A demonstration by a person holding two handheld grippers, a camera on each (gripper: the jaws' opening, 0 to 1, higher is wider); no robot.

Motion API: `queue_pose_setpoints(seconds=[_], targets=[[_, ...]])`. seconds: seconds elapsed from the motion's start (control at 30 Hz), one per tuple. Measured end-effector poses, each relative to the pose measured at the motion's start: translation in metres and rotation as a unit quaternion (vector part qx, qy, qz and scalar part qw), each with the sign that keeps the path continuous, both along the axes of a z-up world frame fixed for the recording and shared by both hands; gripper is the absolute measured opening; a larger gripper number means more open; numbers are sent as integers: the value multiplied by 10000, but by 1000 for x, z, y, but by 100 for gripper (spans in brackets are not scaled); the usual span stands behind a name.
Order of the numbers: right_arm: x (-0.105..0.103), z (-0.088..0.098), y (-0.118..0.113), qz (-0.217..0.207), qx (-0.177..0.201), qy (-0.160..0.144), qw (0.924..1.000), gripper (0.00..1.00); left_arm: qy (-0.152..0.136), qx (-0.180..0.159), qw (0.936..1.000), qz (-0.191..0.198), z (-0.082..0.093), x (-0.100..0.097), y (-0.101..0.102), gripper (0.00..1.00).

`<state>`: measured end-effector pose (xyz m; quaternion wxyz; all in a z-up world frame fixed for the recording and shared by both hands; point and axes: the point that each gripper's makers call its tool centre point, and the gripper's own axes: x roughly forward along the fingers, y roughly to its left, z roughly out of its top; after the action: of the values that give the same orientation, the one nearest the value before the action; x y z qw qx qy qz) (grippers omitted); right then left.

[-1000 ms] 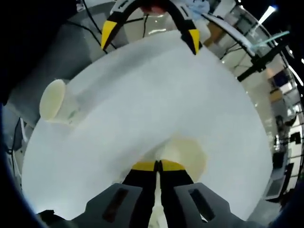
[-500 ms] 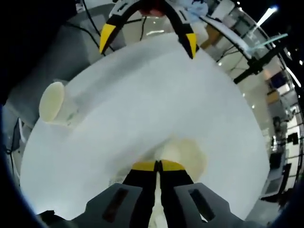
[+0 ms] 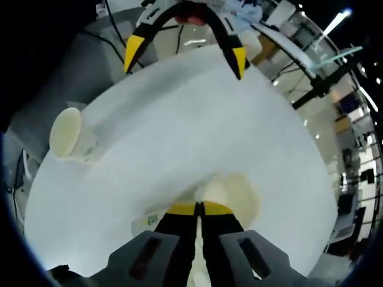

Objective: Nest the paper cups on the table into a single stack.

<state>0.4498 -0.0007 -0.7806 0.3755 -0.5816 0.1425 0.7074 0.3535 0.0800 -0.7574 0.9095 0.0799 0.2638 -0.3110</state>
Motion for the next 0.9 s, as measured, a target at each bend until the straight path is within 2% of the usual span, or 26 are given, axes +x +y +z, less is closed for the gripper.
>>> queue_pose_setpoints(seconds=[0.9], targets=[[-4,4,0,47,-12,-29,10000,0,-6,-4,10000,-4,0,-2,0,94]])
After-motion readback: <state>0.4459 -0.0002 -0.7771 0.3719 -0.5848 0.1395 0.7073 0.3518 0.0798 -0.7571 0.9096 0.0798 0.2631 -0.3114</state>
